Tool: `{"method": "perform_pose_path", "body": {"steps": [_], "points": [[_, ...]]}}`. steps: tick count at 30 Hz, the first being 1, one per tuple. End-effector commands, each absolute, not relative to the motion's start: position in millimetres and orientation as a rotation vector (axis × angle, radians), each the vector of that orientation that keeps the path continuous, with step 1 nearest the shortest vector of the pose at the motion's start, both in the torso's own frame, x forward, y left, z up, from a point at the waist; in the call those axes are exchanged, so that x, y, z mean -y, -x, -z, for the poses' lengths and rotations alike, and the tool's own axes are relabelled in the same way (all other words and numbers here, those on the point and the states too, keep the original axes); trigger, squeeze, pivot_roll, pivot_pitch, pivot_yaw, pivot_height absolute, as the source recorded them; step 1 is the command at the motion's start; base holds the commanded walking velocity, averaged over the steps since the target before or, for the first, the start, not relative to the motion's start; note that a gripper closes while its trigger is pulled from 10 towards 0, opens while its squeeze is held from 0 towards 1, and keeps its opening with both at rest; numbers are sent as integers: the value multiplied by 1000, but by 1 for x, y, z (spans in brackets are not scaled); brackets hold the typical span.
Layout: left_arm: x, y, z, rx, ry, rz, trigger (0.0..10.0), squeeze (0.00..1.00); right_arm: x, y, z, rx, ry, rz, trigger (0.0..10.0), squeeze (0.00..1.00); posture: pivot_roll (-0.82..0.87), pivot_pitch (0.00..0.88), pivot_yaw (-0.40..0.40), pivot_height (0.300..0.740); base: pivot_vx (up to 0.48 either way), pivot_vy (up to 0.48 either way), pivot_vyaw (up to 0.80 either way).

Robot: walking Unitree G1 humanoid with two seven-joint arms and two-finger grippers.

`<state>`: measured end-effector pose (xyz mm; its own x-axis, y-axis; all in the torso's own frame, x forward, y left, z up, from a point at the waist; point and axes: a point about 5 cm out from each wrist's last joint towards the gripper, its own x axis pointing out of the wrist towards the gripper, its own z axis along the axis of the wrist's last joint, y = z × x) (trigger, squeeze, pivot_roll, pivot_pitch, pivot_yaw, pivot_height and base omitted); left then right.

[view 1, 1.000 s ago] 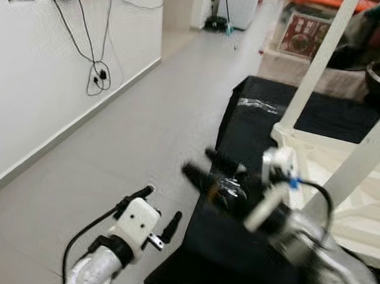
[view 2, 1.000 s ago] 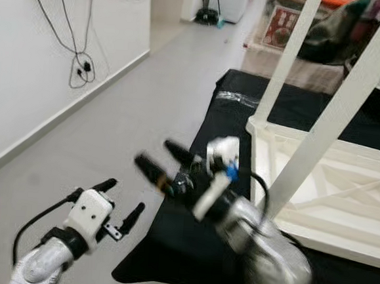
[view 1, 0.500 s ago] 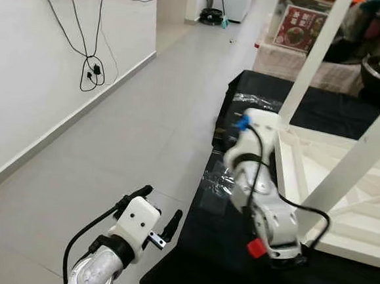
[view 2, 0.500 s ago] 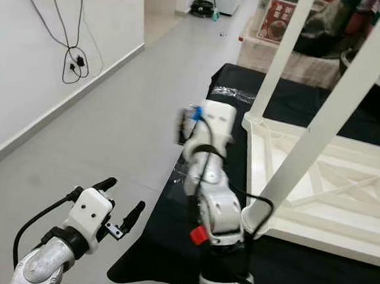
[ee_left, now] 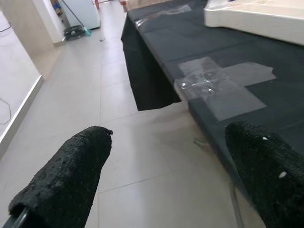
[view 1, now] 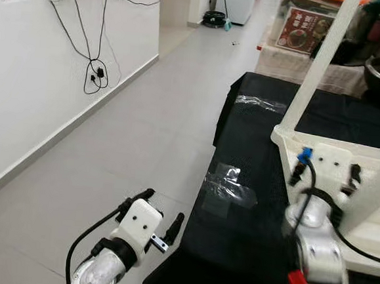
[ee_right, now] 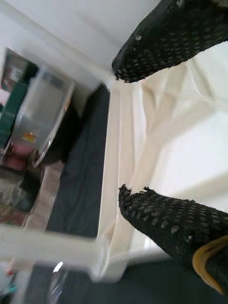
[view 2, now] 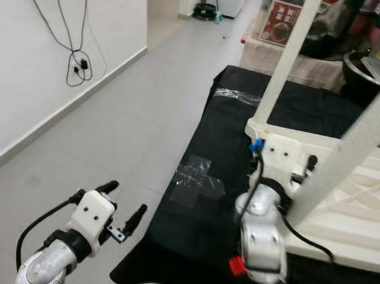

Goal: Building children table

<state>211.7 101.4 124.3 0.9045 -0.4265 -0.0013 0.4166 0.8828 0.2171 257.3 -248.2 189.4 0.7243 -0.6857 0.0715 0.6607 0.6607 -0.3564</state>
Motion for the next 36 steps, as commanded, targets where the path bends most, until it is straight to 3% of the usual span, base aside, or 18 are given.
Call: {"method": "perform_pose_path", "body": {"steps": [1,2,4,6,7,8,10,12,14,18,24,27,33,36], "points": [[-102,-211,-122,28,-216,443,10000,0,263,-248,-188,-107,389,837,10000,0,24,70,-76,740,0,0,0],[-102,-210,-122,26,-212,445,10000,0,281,-237,-183,-154,467,883,10000,0,21,72,-78,740,0,0,0],[-102,-210,-122,26,-212,445,10000,0,281,-237,-183,-154,467,883,10000,0,21,72,-78,740,0,0,0],[-101,-210,-122,25,-209,448,10000,0,302,-223,-172,-238,520,963,10000,0,23,75,-81,740,0,0,0],[-101,-210,-122,25,-209,448,10000,0,302,-223,-172,-238,520,963,10000,0,23,75,-81,740,0,0,0],[-101,-210,-123,25,-210,448,10000,0,293,-242,-169,-211,398,861,10000,0,24,79,-79,740,0,0,0],[-101,-210,-123,25,-210,448,10000,0,293,-242,-169,-211,398,861,10000,0,24,79,-79,740,0,0,0],[-100,-210,-123,26,-211,449,10000,0,254,-291,-177,-135,160,520,10000,0,34,82,-84,740,0,0,0],[-100,-209,-125,29,-214,448,10000,0,215,-333,-197,-93,103,186,10000,0,39,89,-89,740,0,0,0],[-102,-206,-126,28,-211,442,10000,0,191,-360,-201,-131,256,2,10000,0,24,102,-92,740,0,0,0],[-100,-200,-130,24,-205,456,10000,0,176,-388,-202,-204,305,-67,10000,0,50,125,-99,740,0,0,0],[-102,-196,-134,22,-205,450,10000,0,201,-402,-204,-298,335,14,10000,0,55,154,-98,740,0,0,0],[-102,-193,-134,5,-197,446,10000,0,246,-400,-211,-389,386,43,10000,0,57,163,-103,740,0,0,0],[-102,-193,-134,2,-196,450,10000,0,252,-399,-209,-423,382,17,10000,0,57,163,-103,740,0,0,0]]}}
